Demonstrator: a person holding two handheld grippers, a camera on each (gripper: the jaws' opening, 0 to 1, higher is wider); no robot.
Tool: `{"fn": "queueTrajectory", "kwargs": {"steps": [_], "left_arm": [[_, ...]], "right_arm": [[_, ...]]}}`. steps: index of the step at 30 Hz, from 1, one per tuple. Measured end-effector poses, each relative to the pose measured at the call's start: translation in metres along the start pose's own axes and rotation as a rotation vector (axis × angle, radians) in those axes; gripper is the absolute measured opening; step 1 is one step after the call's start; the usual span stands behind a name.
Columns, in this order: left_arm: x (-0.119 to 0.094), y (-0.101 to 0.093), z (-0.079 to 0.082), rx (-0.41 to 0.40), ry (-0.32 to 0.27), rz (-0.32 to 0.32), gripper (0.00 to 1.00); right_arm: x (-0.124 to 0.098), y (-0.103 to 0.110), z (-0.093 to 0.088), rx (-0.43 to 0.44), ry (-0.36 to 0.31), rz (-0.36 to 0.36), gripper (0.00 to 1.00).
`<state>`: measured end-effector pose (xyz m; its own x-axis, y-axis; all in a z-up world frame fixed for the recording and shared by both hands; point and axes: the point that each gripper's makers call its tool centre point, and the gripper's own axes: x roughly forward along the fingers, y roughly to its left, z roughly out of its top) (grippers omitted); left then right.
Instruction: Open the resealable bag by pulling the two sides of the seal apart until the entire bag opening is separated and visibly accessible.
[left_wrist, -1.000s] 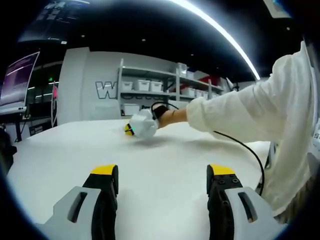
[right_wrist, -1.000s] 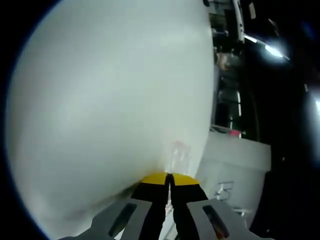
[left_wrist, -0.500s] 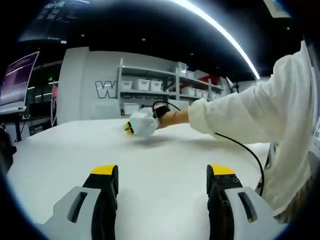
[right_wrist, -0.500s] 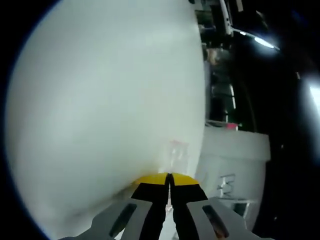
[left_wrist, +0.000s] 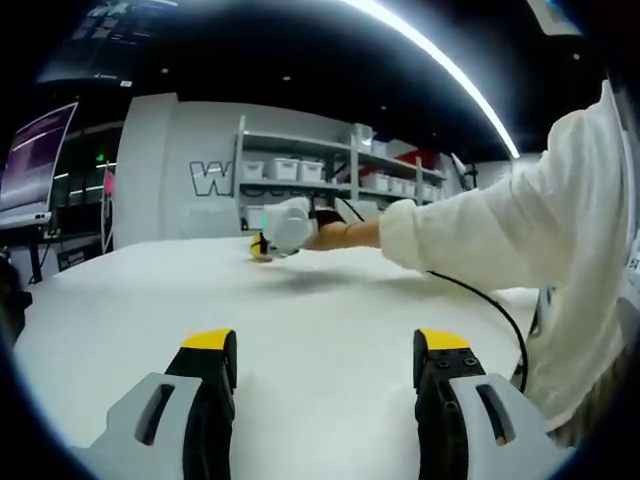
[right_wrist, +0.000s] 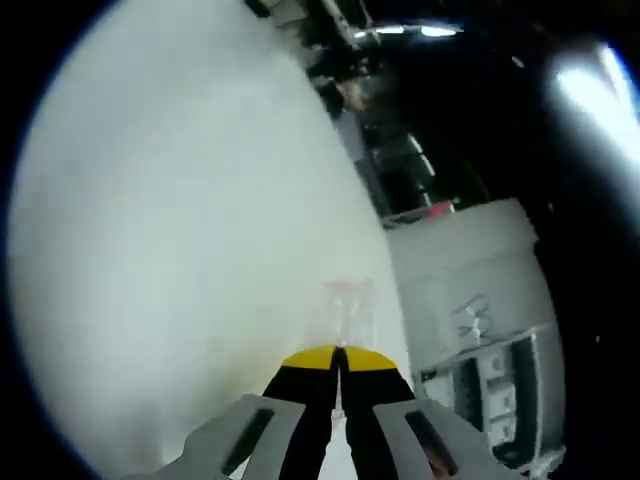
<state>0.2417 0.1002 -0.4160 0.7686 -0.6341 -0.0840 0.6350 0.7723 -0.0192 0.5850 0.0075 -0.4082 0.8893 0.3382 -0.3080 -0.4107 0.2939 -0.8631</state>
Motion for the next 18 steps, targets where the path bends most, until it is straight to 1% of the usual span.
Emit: {"fn": "queueTrajectory", "kwargs": {"steps": [2,3,4,5,6,8,11,14,16,18], "left_arm": [[0.000,0.000,0.000,0.001,0.001,0.001,0.71],[0.000,0.000,0.000,0.001,0.001,0.001,0.71],[0.000,0.000,0.000,0.001,0.000,0.000,0.71],[0.000,0.000,0.001,0.001,-0.001,0.000,0.71],[0.000,-0.001,0.001,0.002,-0.002,-0.001,0.71],[0.000,-0.001,0.001,0.004,-0.001,-0.002,0.71],[0.000,-0.002,0.001,0.005,-0.002,-0.003,0.71],[0.000,-0.002,0.002,0.006,-0.002,-0.004,0.71],[0.000,-0.002,0.001,0.007,-0.001,-0.005,0.71],[0.000,-0.003,0.001,0.007,0.000,-0.005,0.71]], "right_arm": [[0.000,-0.005,-0.002,0.083,-0.006,-0.002,0.00],[0.000,-0.009,-0.003,0.143,-0.014,-0.007,0.00],[-0.001,-0.010,-0.003,0.173,-0.017,-0.010,0.00],[-0.001,-0.016,-0.003,0.224,-0.027,-0.016,0.00],[-0.001,-0.020,-0.003,0.251,-0.035,-0.023,0.00],[0.005,-0.030,-0.007,0.315,-0.045,-0.033,0.00],[-0.002,-0.039,-0.007,0.436,-0.075,-0.051,0.00],[-0.007,-0.049,-0.010,0.595,-0.107,-0.074,0.00],[-0.005,-0.058,-0.018,0.692,-0.104,-0.087,0.00],[-0.009,-0.063,-0.022,0.805,-0.120,-0.101,0.00]]}}
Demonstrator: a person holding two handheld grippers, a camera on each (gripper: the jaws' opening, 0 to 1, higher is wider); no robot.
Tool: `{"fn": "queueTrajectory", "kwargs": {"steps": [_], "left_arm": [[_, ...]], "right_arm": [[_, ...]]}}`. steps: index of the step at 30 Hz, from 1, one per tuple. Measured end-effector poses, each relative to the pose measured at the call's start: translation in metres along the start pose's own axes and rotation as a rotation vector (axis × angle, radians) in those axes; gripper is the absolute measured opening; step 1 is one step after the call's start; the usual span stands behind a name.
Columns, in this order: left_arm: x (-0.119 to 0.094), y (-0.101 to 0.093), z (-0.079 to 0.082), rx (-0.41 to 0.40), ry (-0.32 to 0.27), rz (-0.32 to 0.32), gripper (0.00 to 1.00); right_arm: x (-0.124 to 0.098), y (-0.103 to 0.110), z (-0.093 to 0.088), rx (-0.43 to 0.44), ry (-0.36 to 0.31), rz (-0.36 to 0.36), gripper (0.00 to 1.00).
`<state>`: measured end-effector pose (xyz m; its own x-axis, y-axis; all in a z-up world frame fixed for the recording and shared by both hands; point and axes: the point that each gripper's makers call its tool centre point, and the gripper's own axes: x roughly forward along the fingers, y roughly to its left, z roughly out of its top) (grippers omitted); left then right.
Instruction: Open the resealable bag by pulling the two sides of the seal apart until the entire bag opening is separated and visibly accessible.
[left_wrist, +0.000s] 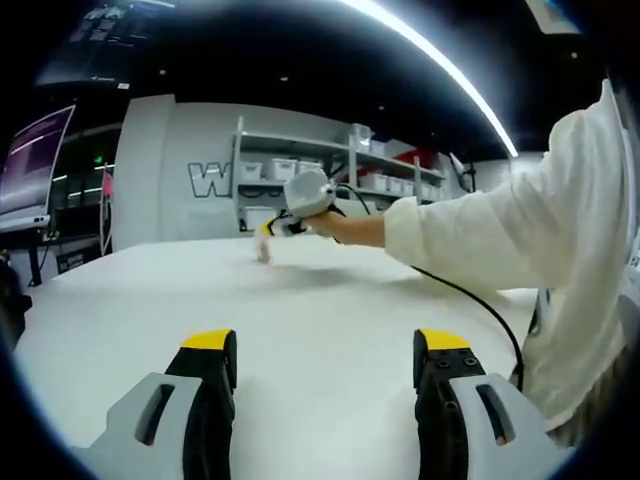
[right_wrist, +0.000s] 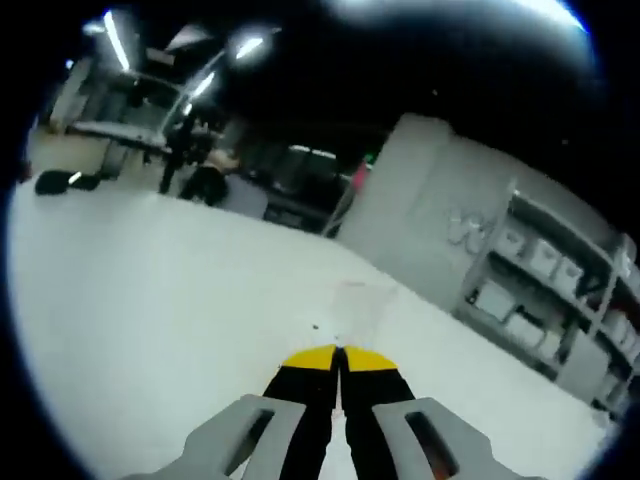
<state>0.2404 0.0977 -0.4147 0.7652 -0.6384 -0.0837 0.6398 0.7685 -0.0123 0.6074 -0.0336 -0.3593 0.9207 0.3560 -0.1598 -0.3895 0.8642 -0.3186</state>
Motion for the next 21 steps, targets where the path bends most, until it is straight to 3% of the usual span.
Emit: {"fn": "queueTrajectory", "kwargs": {"steps": [5,11,21], "left_arm": [[0.000,0.000,0.001,0.001,-0.002,0.001,0.71],[0.000,0.000,0.001,0.003,0.000,-0.001,0.71],[-0.001,-0.004,0.003,0.011,-0.004,-0.004,0.71]], "right_arm": [[-0.007,-0.009,0.005,0.166,-0.034,-0.005,0.00],[-0.012,-0.019,0.013,0.463,-0.071,0.033,0.00],[-0.026,-0.022,0.024,0.536,-0.088,0.077,0.00]]}}
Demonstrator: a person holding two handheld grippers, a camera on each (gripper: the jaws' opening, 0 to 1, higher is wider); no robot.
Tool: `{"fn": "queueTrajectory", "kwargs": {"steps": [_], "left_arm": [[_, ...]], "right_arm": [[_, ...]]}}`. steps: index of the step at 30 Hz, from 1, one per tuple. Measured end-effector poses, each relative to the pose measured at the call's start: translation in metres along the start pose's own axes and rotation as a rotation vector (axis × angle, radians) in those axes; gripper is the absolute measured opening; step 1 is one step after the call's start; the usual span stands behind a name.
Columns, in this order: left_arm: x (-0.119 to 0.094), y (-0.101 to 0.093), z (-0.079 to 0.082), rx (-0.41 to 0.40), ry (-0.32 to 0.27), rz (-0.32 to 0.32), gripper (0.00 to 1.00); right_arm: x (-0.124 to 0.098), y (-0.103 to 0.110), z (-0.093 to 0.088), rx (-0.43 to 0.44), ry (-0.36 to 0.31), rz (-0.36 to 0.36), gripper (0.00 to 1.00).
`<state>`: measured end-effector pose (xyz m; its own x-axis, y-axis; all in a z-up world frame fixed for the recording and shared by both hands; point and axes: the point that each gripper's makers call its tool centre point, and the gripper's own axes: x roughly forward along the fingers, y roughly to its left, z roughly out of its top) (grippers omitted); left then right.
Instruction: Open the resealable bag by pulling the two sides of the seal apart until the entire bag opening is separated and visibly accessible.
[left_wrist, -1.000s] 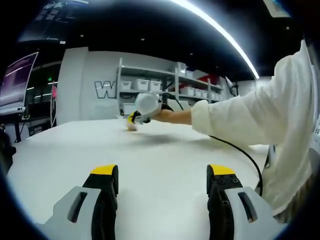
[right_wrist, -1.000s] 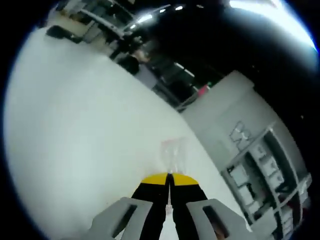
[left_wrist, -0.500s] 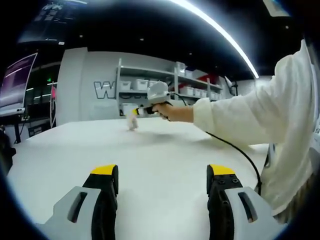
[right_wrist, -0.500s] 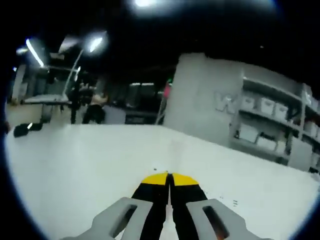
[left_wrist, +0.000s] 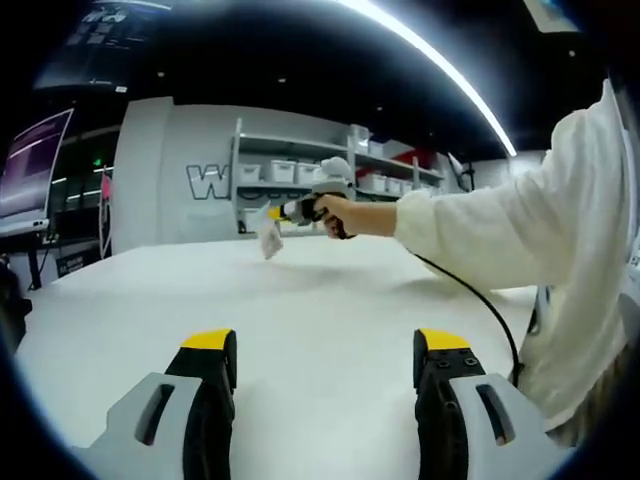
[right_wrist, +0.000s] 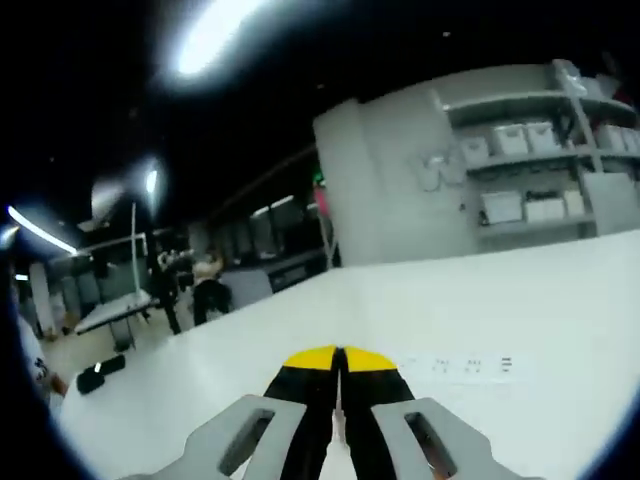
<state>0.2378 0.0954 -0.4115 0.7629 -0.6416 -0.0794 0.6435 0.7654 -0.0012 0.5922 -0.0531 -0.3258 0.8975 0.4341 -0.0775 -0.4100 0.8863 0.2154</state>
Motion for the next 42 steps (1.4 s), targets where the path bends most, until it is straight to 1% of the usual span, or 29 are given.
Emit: {"fn": "queueTrajectory", "kwargs": {"steps": [4,8,11,15,17,21,23,29,35,42], "left_arm": [[0.000,-0.002,0.001,0.003,-0.001,-0.004,0.71],[0.000,-0.003,0.002,0.002,-0.005,-0.007,0.71],[0.001,-0.005,0.002,0.005,-0.004,-0.010,0.71],[0.001,-0.007,0.002,0.006,-0.003,-0.015,0.71],[0.001,-0.007,0.002,0.007,-0.002,-0.017,0.71],[0.001,-0.008,0.003,0.010,-0.005,-0.018,0.71],[0.000,-0.008,0.004,0.013,-0.006,-0.017,0.71],[0.000,-0.010,0.004,0.020,-0.003,-0.022,0.71],[0.001,-0.012,0.005,0.021,-0.004,-0.027,0.71],[0.001,-0.011,0.006,0.024,-0.005,-0.027,0.71]], "right_arm": [[-0.006,0.002,0.008,0.012,-0.006,0.014,0.00],[-0.013,0.007,0.010,-0.016,-0.002,0.024,0.00],[-0.019,0.011,0.011,-0.025,0.003,0.034,0.00],[-0.026,0.014,0.016,-0.026,-0.001,0.047,0.00],[-0.031,0.017,0.018,-0.052,-0.006,0.048,0.00],[-0.035,0.019,0.022,-0.045,-0.009,0.057,0.00],[-0.037,0.020,0.023,-0.057,-0.011,0.058,0.00],[-0.042,0.019,0.027,-0.032,-0.013,0.067,0.00],[-0.049,0.024,0.034,-0.041,-0.021,0.084,0.00],[-0.055,0.026,0.033,-0.028,-0.020,0.102,0.00]]}}
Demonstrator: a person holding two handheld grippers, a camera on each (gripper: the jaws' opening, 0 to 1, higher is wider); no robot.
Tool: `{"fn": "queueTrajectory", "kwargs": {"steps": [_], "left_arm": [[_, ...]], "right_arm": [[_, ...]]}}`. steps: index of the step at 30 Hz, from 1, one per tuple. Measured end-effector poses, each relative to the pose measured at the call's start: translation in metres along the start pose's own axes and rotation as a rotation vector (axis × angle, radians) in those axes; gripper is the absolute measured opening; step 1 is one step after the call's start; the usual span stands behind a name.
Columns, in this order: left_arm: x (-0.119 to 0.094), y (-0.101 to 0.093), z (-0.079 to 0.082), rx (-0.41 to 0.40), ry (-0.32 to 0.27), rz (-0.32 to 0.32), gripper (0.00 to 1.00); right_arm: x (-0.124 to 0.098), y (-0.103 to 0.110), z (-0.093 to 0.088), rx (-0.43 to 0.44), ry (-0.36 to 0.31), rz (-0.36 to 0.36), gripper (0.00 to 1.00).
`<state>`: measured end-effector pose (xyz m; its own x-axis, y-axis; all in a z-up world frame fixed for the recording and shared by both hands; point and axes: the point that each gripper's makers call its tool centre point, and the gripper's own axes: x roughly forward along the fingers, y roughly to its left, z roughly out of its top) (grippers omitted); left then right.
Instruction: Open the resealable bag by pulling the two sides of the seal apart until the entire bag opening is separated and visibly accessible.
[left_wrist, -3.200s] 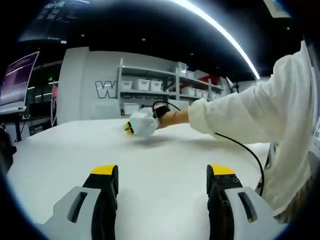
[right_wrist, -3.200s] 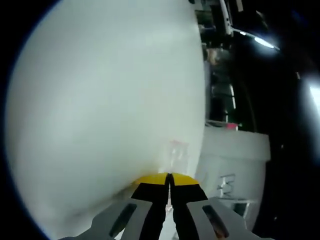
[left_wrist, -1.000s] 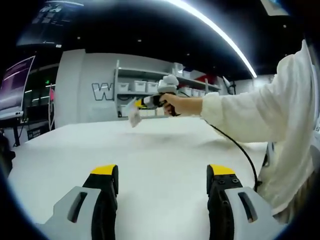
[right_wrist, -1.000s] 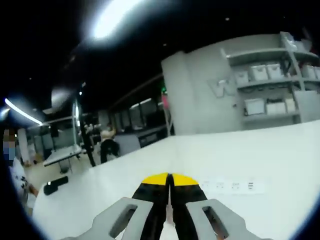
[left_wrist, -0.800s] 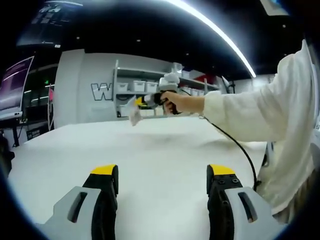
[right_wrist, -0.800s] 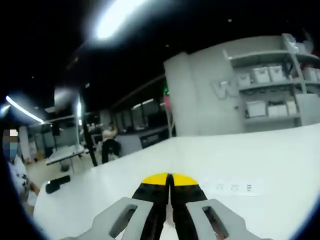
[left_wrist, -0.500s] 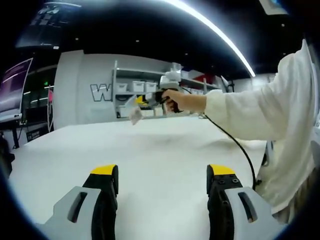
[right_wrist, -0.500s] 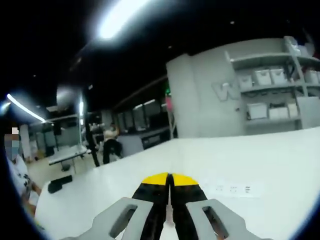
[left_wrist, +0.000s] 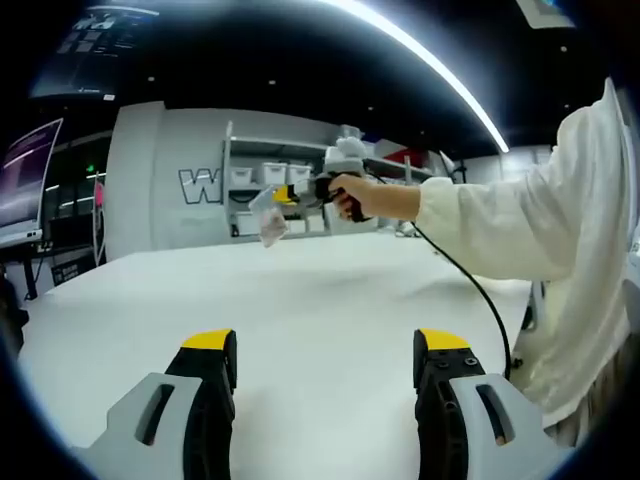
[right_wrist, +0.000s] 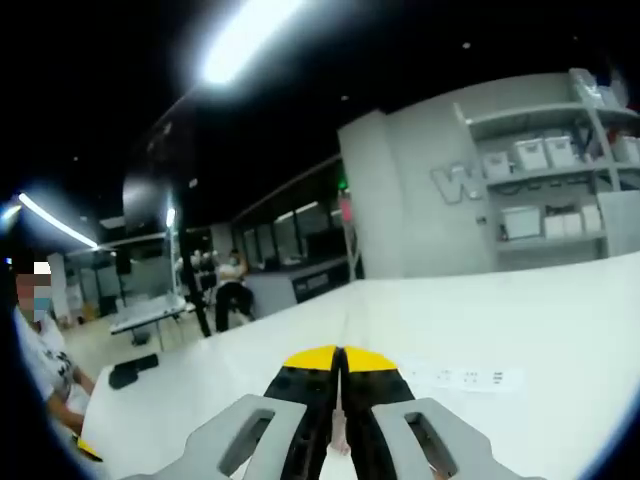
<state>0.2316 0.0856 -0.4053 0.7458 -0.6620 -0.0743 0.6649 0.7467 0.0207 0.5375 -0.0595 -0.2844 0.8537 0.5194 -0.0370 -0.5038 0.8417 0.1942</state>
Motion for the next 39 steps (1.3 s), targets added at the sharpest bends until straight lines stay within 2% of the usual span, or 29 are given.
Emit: {"fn": "queueTrajectory", "kwargs": {"steps": [9,15,22,27,39], "left_arm": [[0.000,0.000,0.000,0.003,0.001,-0.001,0.71],[0.000,-0.001,0.002,0.006,-0.001,0.000,0.71],[0.001,-0.002,0.002,0.008,-0.001,-0.003,0.71],[0.001,-0.002,0.001,0.009,0.001,-0.005,0.71],[0.001,-0.003,0.001,0.008,0.004,-0.007,0.71]], "right_arm": [[-0.008,0.000,-0.001,0.026,0.000,0.014,0.00],[-0.016,0.008,0.000,0.015,-0.001,0.033,0.00],[-0.024,0.007,-0.004,0.000,0.004,0.035,0.00],[-0.030,0.005,-0.005,0.037,0.000,0.042,0.00],[-0.049,0.013,-0.005,0.031,-0.007,0.070,0.00]]}}
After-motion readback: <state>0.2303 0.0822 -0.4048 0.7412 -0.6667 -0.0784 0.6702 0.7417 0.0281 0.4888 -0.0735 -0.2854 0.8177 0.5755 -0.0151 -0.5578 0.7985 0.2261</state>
